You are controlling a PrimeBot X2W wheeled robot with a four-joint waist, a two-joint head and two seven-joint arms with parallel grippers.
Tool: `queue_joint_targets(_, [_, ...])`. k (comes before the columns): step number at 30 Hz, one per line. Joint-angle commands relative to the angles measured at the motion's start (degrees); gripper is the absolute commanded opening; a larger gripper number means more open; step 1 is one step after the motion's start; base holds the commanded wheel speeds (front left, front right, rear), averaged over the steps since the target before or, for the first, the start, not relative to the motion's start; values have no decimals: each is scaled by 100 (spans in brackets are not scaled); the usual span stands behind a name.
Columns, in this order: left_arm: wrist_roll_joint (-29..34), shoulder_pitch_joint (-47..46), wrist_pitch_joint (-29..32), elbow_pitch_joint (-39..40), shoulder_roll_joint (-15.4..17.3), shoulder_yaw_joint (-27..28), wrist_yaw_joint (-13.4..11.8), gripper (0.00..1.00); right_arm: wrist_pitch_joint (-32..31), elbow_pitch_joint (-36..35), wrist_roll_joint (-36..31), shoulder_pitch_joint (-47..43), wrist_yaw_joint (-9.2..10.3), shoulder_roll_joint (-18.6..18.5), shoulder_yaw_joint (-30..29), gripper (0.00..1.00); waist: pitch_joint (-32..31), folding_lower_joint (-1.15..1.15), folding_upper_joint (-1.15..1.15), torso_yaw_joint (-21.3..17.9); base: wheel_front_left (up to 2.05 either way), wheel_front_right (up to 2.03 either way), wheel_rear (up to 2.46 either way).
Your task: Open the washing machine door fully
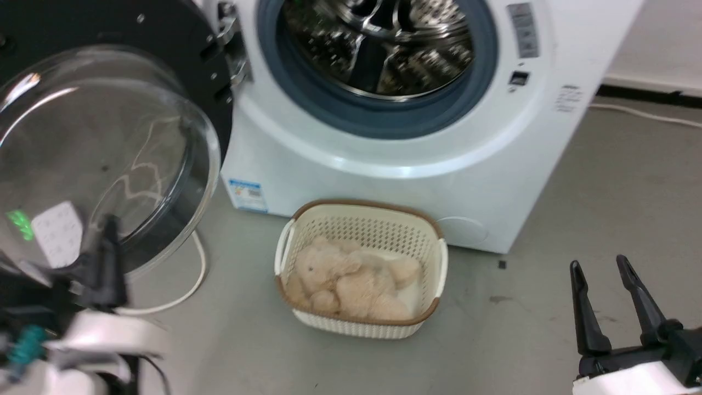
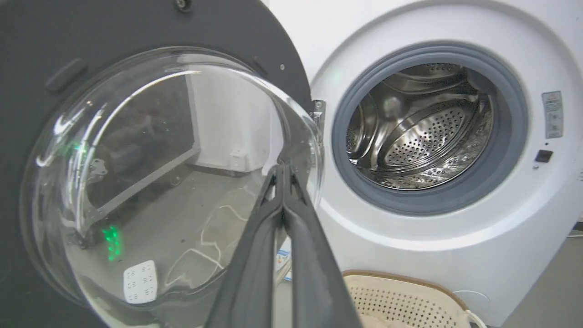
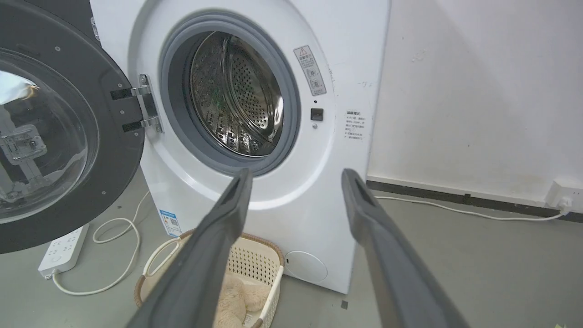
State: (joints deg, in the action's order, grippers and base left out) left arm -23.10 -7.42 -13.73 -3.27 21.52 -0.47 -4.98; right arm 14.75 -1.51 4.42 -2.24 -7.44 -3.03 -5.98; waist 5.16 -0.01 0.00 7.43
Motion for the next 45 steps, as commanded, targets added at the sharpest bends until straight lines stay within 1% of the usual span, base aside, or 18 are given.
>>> queue_joint_targets(1, [116, 226, -45, 170, -148, -163, -63, 0, 24, -45, -18, -121, -5, 15, -13, 100, -243, 1, 0, -234, 0, 0, 0])
queue_joint_targets(5, [267, 556, -75, 431, -551, -557, -163, 0, 24, -63, -5, -271, -5, 15, 17, 100, -382, 1, 0, -394, 0, 0, 0])
queue_joint_targets(10, [452, 903, -103, 471, -870, -906, -241, 0, 25, -41, 57, -429, -5, 15, 51, 100, -478, 1, 0, -538, 0, 0, 0])
queue_joint_targets(12, [517, 1012, -111, 446, -979, -990, -283, 48, 25, -37, 75, -481, -5, 15, 77, 100, -498, 1, 0, -577, 0, 0, 0])
queue_joint_targets(13, [569, 1060, -114, 413, -1007, -1031, -298, 100, 25, -34, 81, -506, -5, 15, 94, 100, -508, 1, 0, -593, 0, 0, 0])
queue_joint_targets(18, [835, 1232, -123, 389, -1161, -1237, -405, 100, 25, -1, 91, -552, -5, 15, 148, 100, -523, 1, 0, -642, 0, 0, 0])
queue_joint_targets(21, [965, 1262, -125, 371, -1178, -1290, -429, 100, 25, 29, 103, -550, -5, 15, 160, 100, -535, 1, 0, -650, 0, 0, 0])
queue_joint_targets(30, [1115, 1207, -126, 194, -1196, -1294, -362, 100, 25, 111, 137, -542, -5, 15, 191, 100, -558, 1, 0, -665, 0, 0, 0])
queue_joint_targets(43, [1178, 1185, -127, 175, -1288, -1215, -324, 100, 25, 153, 154, -544, -5, 15, 224, 100, -574, 1, 0, -685, 0, 0, 0])
queue_joint_targets(44, [1149, 1200, -95, 177, -1281, -1217, -336, 0, 0, 135, 121, -479, 0, 0, 230, 0, -574, 1, 0, -686, 0, 0, 0])
queue_joint_targets(45, [1149, 1200, -95, 177, -1281, -1217, -336, 0, 0, 135, 121, -479, 0, 0, 230, 0, -574, 1, 0, -686, 0, 0, 0])
